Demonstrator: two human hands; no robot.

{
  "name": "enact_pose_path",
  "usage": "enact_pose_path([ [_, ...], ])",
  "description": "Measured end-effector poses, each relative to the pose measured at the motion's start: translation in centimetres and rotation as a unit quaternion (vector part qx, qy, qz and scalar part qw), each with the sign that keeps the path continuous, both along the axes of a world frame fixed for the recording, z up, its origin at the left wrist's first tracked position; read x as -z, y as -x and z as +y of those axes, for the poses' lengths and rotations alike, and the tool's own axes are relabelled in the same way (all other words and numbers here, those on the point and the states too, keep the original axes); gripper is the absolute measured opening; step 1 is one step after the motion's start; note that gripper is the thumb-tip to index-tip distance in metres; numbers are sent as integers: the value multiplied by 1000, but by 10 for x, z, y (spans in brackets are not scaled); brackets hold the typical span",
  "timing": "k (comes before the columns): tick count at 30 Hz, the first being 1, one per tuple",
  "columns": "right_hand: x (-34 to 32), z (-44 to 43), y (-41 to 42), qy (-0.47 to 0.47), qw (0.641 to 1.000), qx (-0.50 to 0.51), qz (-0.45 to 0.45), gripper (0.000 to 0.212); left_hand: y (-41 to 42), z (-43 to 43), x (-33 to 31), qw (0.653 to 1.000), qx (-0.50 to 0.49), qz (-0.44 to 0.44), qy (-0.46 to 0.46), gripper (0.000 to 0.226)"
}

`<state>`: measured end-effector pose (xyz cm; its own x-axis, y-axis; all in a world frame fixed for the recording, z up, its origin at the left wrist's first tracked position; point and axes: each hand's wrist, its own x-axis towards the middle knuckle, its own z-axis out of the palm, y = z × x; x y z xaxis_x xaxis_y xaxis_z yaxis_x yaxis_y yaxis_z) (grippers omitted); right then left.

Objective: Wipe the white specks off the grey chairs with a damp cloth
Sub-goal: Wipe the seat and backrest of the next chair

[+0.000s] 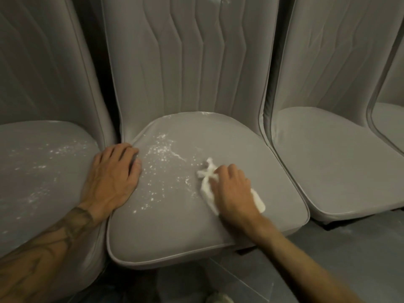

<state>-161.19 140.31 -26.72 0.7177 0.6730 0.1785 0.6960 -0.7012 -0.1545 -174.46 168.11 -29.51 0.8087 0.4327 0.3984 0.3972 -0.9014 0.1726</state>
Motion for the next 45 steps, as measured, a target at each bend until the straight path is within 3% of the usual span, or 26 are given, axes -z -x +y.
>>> enact_pose_path([
  [4,-7,23,-33,11,988,154,6,24,-1,1,1,1000,-1,-1,-7,35],
  [8,4,27,8,-50,997,-50,33,32,-1,3,4,1000,-1,2,-5,35],
  [10,1,13,2,-49,993,-94,51,34,0,4,5,1000,-1,1,-6,35],
  [13,-7,14,-46,-4,999,13,45,31,-1,4,6,1000,1,3,-11,35],
  [16,-14,40,-64,-44,988,130,77,35,-2,4,5,1000,-2,1,-9,35],
  [18,-7,58,-47,-34,995,88,39,35,-1,4,5,1000,-4,2,-11,34],
  [22,3,50,-24,-58,992,-100,48,30,1,4,3,1000,-5,10,-5,36],
  [24,-2,44,-53,-39,995,-74,47,31,2,2,2,1000,-7,16,4,37],
  [27,-13,57,-95,-45,992,82,87,33,1,0,-1,1000,-4,15,11,38],
  [29,-14,77,-90,-39,989,120,74,33,1,-2,-4,1000,-5,11,12,37],
  [33,4,86,-32,-43,994,-88,41,33,3,-3,-6,1000,-6,14,14,38],
  [35,1,77,-38,-51,988,-133,55,32,4,-4,-7,1000,-7,19,19,40],
  [37,-5,78,-70,-22,995,-86,47,32,4,-6,-9,999,-7,24,24,41],
  [41,-11,102,-110,-15,992,105,64,32,3,-7,-11,999,-6,21,34,42],
  [43,-5,118,-91,-19,996,79,44,32,2,-7,-12,999,-5,21,38,43],
  [45,4,119,-63,-39,998,-44,25,32,2,-6,-12,999,-4,26,39,43],
])
